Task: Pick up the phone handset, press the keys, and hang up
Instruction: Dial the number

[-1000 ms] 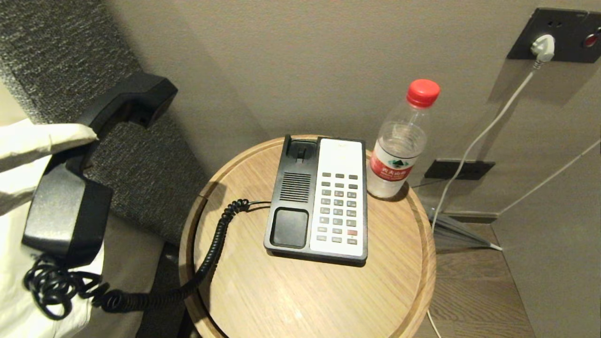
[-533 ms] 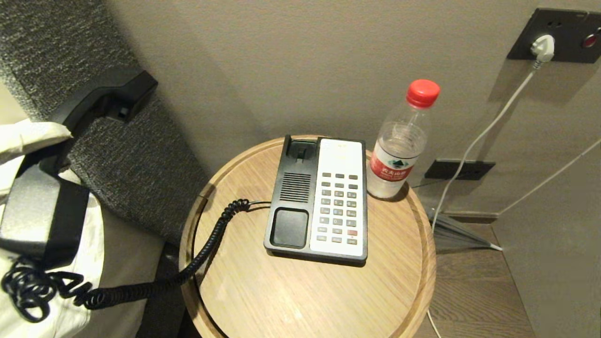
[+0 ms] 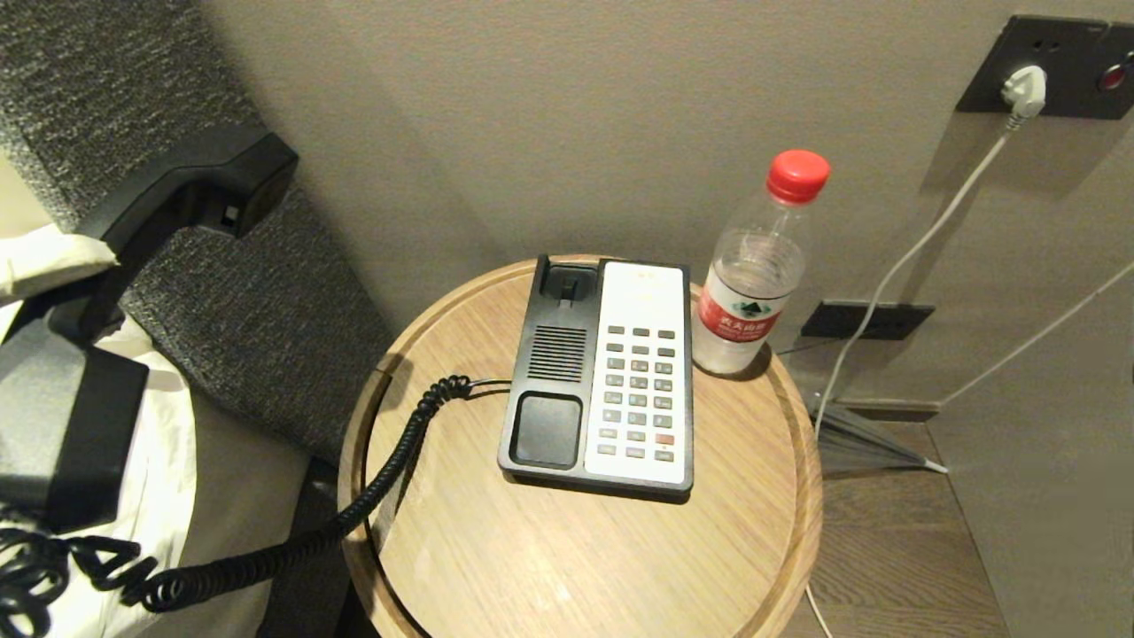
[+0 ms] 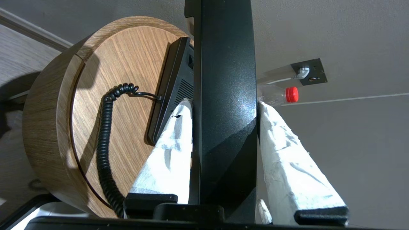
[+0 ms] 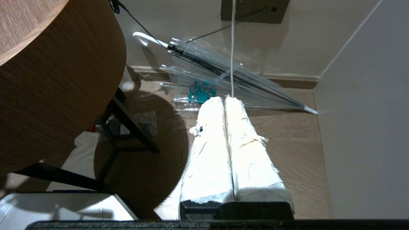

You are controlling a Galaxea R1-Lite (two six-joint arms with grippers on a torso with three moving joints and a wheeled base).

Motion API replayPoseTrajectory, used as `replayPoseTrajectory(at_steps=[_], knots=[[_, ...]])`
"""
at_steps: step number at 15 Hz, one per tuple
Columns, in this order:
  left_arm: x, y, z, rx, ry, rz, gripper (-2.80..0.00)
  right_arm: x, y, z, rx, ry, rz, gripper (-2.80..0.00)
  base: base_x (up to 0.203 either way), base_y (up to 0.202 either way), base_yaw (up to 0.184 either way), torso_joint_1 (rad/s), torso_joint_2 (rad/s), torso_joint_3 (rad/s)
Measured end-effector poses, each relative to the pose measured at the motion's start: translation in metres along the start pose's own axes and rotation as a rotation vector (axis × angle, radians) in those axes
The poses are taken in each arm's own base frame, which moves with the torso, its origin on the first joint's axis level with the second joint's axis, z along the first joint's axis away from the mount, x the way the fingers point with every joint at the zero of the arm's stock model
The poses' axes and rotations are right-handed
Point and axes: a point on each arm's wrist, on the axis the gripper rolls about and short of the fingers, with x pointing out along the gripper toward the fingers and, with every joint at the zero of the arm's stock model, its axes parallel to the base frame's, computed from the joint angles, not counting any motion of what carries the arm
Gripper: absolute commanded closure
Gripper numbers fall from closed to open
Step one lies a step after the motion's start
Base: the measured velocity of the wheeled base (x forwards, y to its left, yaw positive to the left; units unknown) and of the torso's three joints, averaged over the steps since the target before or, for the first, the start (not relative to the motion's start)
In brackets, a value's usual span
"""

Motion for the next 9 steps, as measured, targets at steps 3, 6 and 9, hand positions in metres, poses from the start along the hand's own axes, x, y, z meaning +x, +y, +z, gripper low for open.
replayPoseTrajectory(at_steps=[3,6,9], knots=[[0.001,0.0,0.0,-0.009,0.011,-0.01,0.0,-0.014,0.0,0.03,0.025,-0.036,0.045,0.0,0.0,0.0,0.0,0.0,0.0,0.0],[0.001,0.0,-0.001,-0.022,0.023,-0.015,0.0,-0.051,0.001,0.074,0.071,-0.051,0.145,0.0,0.0,0.0,0.0,0.0,0.0,0.0],[0.001,0.002,-0.003,-0.035,0.035,-0.011,0.0,-0.082,0.002,0.121,0.201,-0.101,0.255,0.0,0.0,0.0,0.0,0.0,0.0,0.0]])
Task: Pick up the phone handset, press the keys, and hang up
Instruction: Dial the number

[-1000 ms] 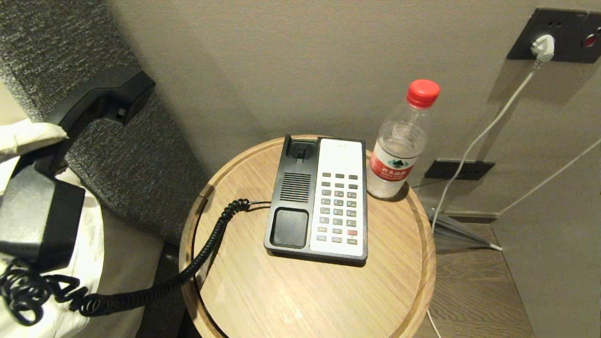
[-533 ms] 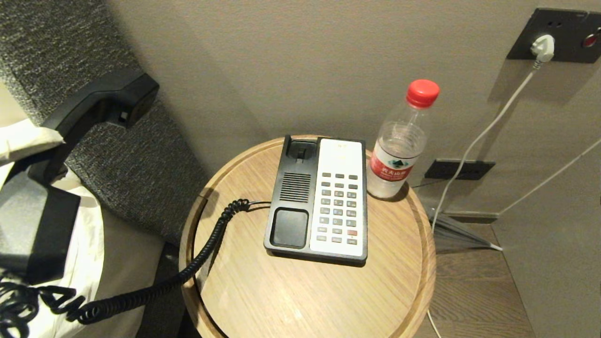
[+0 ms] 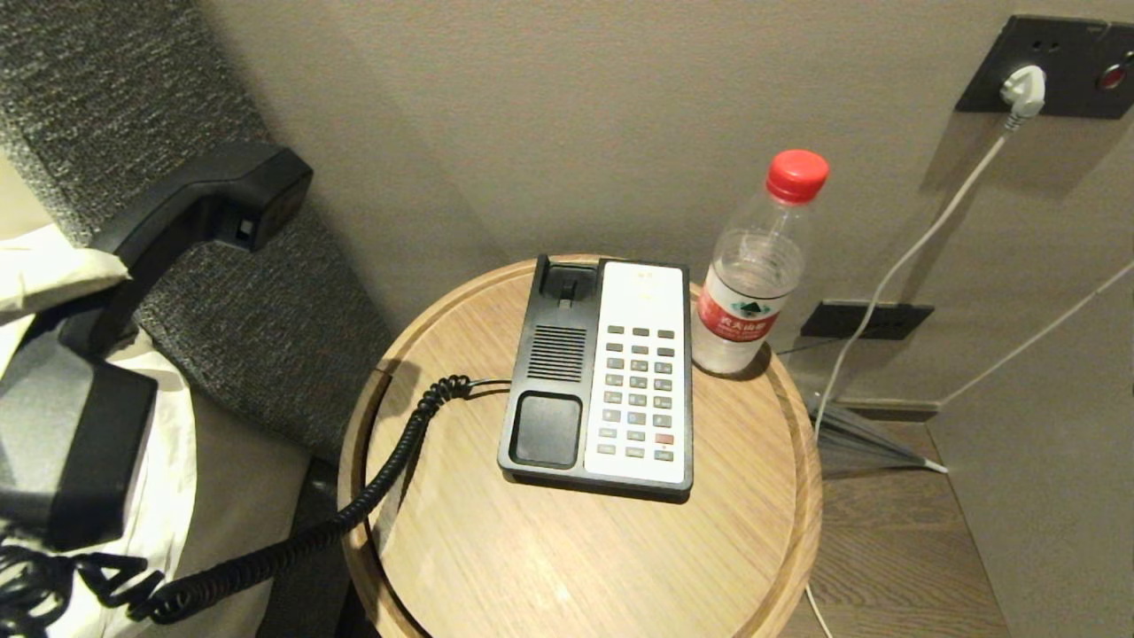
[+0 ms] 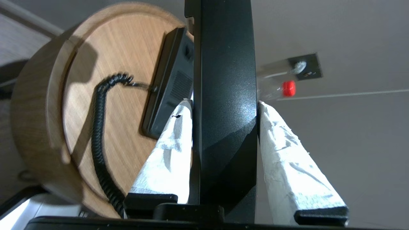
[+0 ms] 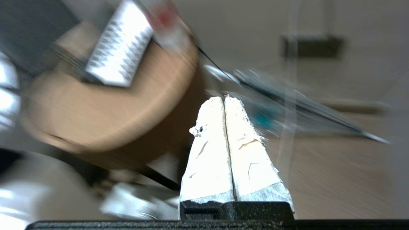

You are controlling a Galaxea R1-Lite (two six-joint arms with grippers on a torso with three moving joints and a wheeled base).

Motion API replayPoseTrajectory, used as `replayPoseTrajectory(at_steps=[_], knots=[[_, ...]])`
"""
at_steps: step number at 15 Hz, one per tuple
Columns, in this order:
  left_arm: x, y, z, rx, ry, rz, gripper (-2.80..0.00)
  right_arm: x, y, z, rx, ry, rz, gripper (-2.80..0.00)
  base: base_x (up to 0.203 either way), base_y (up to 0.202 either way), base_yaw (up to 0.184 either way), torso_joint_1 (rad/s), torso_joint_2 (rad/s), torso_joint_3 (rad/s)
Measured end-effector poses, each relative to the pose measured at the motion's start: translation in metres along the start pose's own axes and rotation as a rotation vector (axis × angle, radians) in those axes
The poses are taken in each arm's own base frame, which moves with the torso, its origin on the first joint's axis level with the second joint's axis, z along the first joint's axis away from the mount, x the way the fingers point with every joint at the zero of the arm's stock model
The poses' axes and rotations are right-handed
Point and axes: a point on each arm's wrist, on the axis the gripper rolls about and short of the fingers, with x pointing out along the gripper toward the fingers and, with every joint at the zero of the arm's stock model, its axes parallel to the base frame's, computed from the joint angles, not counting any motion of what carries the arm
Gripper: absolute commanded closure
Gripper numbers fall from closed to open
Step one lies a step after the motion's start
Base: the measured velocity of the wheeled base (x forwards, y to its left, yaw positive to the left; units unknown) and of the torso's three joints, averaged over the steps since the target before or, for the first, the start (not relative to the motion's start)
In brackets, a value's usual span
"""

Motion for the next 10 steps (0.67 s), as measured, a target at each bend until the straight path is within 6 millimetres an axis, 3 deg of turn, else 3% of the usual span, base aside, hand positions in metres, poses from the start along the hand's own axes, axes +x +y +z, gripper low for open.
replayPoseTrajectory(at_steps=[2,5,10], knots=[[-0.001,0.0,0.0,0.0,0.0,-0.006,0.0,0.005,0.009,0.05,0.112,-0.035,0.056,0.0,0.0,0.0,0.0,0.0,0.0,0.0],[-0.001,0.002,-0.001,0.0,0.004,-0.001,0.0,0.048,0.011,0.102,0.272,0.076,0.158,0.0,0.0,0.0,0.0,0.0,0.0,0.0],[-0.001,0.003,-0.002,0.0,0.006,0.0,0.0,0.143,-0.01,0.103,0.391,0.362,0.236,0.0,0.0,0.0,0.0,0.0,0.0,0.0]])
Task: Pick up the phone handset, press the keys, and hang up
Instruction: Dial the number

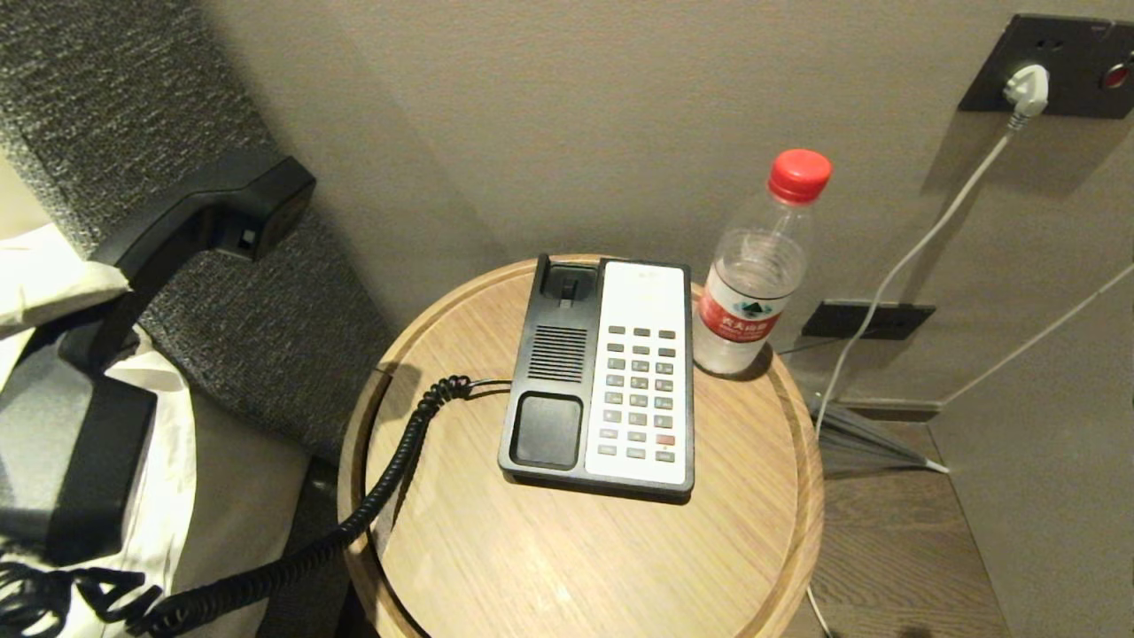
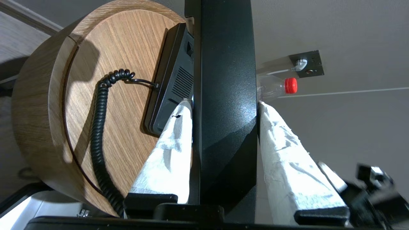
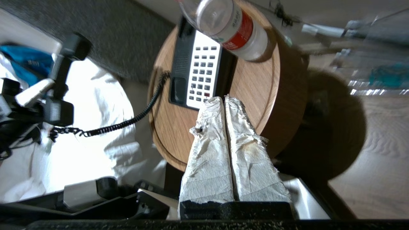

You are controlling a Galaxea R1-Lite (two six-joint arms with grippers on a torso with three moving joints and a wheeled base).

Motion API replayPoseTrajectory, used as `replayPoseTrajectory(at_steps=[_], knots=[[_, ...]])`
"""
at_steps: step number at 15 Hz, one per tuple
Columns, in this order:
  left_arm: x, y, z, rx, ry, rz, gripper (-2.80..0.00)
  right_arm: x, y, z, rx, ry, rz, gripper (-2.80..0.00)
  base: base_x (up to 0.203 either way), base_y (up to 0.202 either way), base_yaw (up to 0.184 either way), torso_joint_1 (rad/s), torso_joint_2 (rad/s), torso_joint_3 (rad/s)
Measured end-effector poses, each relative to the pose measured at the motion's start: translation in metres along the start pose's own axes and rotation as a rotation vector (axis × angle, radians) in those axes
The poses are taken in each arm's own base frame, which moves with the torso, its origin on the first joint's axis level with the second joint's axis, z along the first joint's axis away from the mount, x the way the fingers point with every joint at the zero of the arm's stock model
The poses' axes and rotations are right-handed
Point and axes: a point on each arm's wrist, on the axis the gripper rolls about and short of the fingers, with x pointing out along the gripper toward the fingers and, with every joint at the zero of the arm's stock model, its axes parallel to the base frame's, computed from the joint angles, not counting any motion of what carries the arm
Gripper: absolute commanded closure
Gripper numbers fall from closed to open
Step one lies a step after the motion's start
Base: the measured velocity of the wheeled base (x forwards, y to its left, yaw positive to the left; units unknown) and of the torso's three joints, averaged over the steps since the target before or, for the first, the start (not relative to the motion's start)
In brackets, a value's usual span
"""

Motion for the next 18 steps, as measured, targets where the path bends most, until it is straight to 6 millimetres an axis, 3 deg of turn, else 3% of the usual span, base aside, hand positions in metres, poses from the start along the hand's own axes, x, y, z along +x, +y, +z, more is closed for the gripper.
replayPoseTrajectory(at_steps=[5,10,13,18], knots=[[0.002,0.005,-0.004,-0.001,0.015,0.015,0.0,0.071,-0.016,0.017,-0.003,0.147,0.034,0.0,0.0,0.0,0.0,0.0,0.0,0.0],[0.002,0.008,-0.006,-0.002,0.021,0.024,0.0,0.134,0.003,0.013,-0.035,0.139,0.029,0.0,0.0,0.0,0.0,0.0,0.0,0.0],[0.002,0.009,-0.007,-0.003,0.022,0.024,0.0,0.156,0.013,0.008,-0.051,0.088,0.007,0.0,0.0,0.0,0.0,0.0,0.0,0.0],[0.001,0.01,-0.008,-0.002,0.025,0.027,0.0,0.171,0.016,-0.022,-0.101,0.256,0.016,0.0,0.0,0.0,0.0,0.0,0.0,0.0]])
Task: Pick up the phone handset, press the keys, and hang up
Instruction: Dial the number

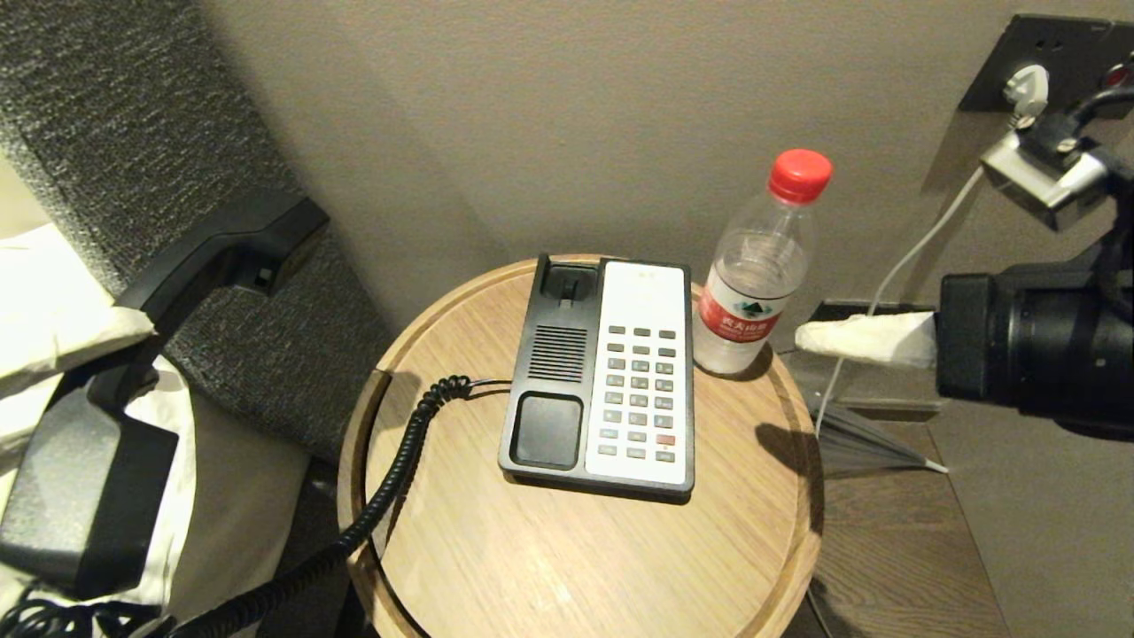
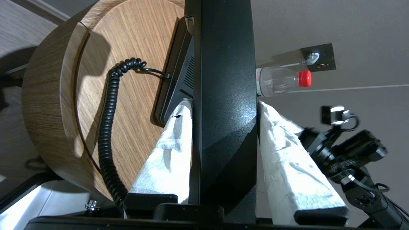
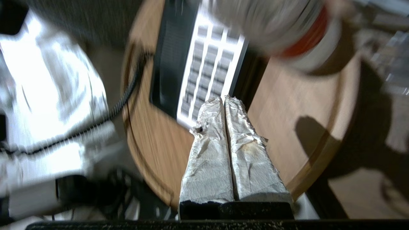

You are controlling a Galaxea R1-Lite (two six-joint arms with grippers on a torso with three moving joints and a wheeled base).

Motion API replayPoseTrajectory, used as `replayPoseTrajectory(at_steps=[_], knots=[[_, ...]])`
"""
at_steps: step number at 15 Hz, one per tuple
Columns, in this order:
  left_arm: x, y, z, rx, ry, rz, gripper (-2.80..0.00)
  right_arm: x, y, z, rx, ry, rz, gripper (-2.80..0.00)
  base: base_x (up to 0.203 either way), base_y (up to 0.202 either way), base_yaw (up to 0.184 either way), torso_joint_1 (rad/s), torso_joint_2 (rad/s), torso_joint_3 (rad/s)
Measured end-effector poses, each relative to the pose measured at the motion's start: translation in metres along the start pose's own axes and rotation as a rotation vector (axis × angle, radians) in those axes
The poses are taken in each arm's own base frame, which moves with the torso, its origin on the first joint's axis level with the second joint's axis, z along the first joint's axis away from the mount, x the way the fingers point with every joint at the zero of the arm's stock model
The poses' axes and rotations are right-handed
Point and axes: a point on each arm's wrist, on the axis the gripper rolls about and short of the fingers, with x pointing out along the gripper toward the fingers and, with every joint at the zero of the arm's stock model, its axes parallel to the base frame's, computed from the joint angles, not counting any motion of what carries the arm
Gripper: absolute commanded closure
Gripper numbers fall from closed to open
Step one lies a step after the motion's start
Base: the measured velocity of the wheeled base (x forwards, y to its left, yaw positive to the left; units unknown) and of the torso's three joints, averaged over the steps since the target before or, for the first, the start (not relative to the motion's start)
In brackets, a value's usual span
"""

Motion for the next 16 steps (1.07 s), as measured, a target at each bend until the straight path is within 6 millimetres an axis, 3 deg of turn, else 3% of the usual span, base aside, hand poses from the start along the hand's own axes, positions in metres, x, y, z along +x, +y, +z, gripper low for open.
replayPoseTrajectory(at_steps=[7,16], knots=[[0.0,0.001,-0.001,0.002,0.002,0.002,0.0,0.03,0.008,-0.012,-0.03,0.101,0.006,0.0,0.0,0.0,0.0,0.0,0.0,0.0],[-0.002,0.001,-0.001,0.002,0.001,0.0,0.0,0.066,0.01,-0.009,-0.099,0.087,-0.046,0.0,0.0,0.0,0.0,0.0,0.0,0.0]])
